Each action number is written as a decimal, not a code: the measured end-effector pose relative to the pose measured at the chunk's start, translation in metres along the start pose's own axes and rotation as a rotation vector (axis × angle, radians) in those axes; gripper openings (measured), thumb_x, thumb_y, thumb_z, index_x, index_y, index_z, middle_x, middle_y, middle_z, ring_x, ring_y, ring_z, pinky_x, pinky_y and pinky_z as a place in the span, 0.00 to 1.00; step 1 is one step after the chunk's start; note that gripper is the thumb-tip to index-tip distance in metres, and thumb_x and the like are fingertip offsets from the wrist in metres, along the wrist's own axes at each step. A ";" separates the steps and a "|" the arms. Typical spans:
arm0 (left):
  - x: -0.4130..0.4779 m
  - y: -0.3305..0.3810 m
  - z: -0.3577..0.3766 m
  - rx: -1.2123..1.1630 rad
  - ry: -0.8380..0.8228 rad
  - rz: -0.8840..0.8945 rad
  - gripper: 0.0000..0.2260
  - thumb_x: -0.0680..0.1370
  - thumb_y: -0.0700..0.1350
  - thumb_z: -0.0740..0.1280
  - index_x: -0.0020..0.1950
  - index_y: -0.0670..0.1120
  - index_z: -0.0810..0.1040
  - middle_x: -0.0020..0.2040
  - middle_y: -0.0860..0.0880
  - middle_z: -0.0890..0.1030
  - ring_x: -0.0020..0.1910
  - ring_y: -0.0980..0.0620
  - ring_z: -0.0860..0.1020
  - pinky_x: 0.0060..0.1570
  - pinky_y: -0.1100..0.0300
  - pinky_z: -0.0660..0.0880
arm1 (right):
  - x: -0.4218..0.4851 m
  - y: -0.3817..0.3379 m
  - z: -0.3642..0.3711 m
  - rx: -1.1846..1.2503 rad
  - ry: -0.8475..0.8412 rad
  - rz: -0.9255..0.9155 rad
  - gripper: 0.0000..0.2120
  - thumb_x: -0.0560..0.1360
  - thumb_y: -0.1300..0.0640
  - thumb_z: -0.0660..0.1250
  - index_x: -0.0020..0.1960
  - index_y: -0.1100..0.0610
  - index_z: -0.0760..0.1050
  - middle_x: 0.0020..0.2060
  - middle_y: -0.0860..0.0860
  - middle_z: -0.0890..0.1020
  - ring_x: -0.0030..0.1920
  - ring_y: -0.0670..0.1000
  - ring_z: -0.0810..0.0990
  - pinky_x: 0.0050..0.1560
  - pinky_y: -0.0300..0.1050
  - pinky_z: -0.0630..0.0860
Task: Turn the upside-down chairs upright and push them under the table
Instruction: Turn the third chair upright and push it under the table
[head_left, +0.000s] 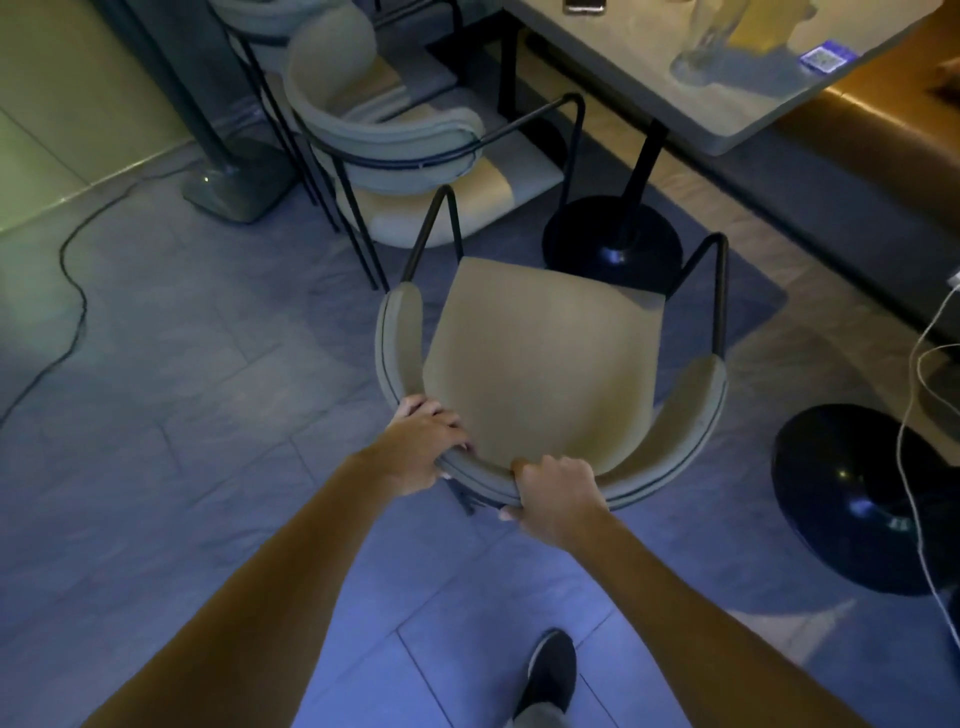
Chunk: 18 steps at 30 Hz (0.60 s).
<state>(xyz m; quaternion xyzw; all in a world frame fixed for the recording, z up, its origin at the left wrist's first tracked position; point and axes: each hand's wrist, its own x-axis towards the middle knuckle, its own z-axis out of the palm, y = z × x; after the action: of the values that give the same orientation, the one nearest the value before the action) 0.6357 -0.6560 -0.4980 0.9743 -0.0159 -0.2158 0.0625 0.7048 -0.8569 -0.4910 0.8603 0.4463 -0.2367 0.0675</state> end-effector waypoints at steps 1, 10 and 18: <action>0.005 -0.008 -0.005 0.013 -0.020 0.004 0.20 0.74 0.51 0.71 0.66 0.61 0.74 0.64 0.59 0.73 0.67 0.51 0.65 0.69 0.53 0.50 | 0.009 0.000 -0.004 0.024 -0.015 -0.010 0.23 0.76 0.37 0.65 0.59 0.55 0.73 0.53 0.56 0.82 0.55 0.59 0.81 0.45 0.47 0.68; 0.033 -0.048 -0.023 0.100 -0.033 0.026 0.20 0.76 0.48 0.67 0.67 0.62 0.72 0.64 0.59 0.74 0.67 0.51 0.66 0.69 0.51 0.50 | 0.062 0.001 -0.018 0.172 -0.078 -0.007 0.21 0.74 0.38 0.67 0.58 0.52 0.73 0.51 0.54 0.82 0.52 0.59 0.81 0.47 0.49 0.73; 0.028 -0.056 -0.015 0.059 0.070 0.149 0.24 0.72 0.42 0.67 0.66 0.60 0.75 0.60 0.56 0.75 0.64 0.49 0.67 0.68 0.50 0.53 | 0.056 -0.011 -0.017 0.137 -0.050 0.108 0.19 0.72 0.39 0.68 0.58 0.48 0.74 0.51 0.53 0.83 0.52 0.59 0.81 0.48 0.48 0.75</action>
<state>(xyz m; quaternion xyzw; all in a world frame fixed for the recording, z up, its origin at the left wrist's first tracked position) 0.6671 -0.5999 -0.5037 0.9788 -0.0924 -0.1760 0.0502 0.7291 -0.8033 -0.5017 0.8796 0.3803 -0.2840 0.0322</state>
